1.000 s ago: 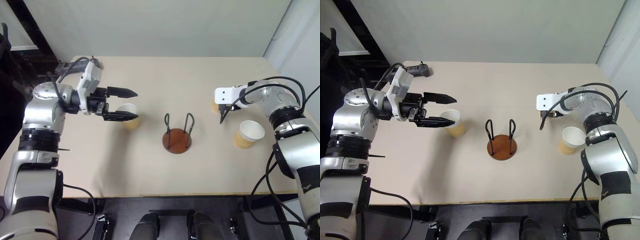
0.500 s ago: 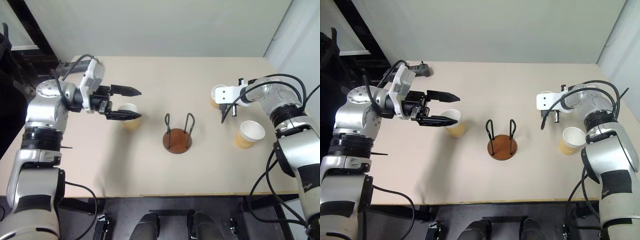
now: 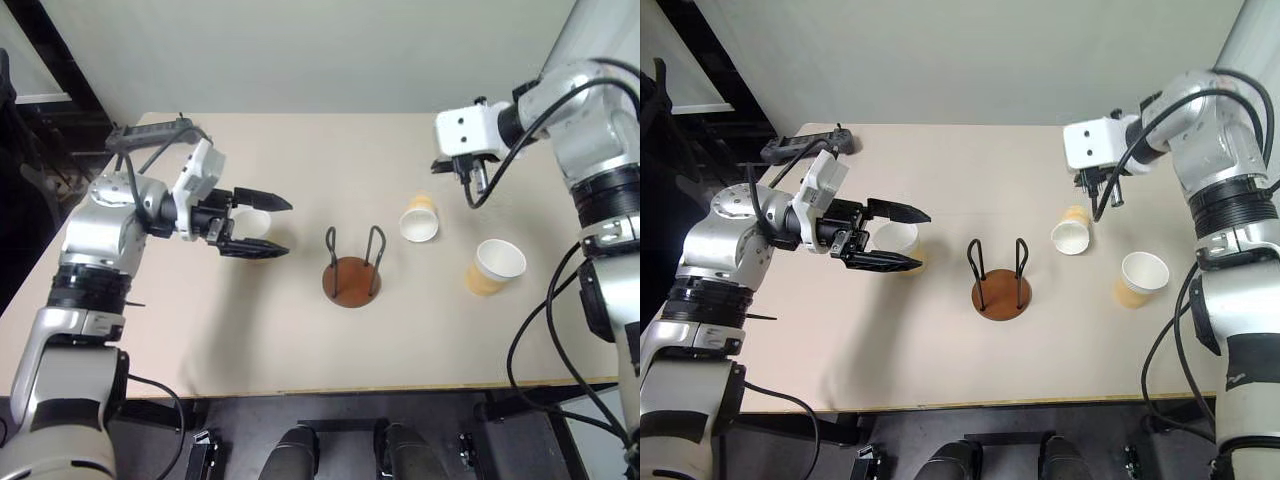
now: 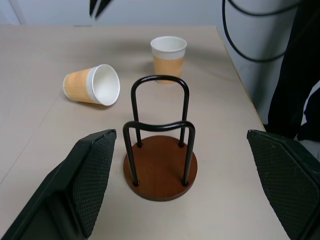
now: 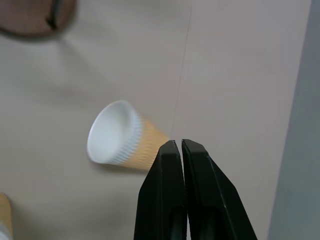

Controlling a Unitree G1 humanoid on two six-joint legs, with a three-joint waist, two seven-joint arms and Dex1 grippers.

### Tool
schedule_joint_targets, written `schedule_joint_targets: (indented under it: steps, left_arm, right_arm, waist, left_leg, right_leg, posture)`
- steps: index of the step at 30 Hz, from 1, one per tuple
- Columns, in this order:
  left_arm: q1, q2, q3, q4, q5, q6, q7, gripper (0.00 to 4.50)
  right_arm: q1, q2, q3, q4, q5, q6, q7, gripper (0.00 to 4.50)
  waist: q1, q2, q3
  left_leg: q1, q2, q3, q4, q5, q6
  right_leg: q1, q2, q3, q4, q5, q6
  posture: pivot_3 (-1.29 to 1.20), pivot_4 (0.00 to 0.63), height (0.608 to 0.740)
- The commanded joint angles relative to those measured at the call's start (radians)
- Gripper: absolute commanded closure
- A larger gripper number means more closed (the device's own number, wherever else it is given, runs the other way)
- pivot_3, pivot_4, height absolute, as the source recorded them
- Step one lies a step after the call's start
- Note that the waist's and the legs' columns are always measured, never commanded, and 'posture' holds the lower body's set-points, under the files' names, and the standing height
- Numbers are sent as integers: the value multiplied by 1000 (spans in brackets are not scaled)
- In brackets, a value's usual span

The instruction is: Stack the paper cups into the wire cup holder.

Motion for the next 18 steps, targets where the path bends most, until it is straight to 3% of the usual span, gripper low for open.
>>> schedule_joint_targets:
  steps: [1, 6, 14, 18]
  left_arm:
    - [-16, 2, -2, 14, -5, -31, -39, 0]
    - [-66, -21, -5, 48, 9, -29, -39, 0]
    - [-63, -24, 4, 54, 13, -36, -39, 0]
    - [-41, -19, 9, 63, 13, -57, -39, 0]
  right_arm:
    - [2, -25, -45, -177, 57, 96, 59, 4446]
    - [86, -37, -42, -287, 74, 148, 43, 4446]
    - [176, -83, -28, -171, 27, 137, -26, 4446]
    - [179, -57, -26, -105, 5, 123, -103, 3566]
  waist:
    - [1, 0, 0]
    - [4, 0, 0]
    - [5, 0, 0]
    - [-2, 0, 0]
  left_leg:
    - [0, 0, 0, 0, 0, 0]
    - [0, 0, 0, 1, 2, 0]
    - [0, -1, 1, 3, 4, 2]
    - [1, 0, 1, 3, 5, 1]
  right_leg:
    - [0, 0, 0, 0, 0, 0]
    - [1, 0, 0, 0, 0, 0]
    - [1, -1, 0, 3, 1, 1]
    - [1, 0, 0, 5, 1, 1]
  posture:
    - [0, 150, 740]
    - [0, 150, 740]
    - [0, 150, 740]
    - [0, 150, 740]
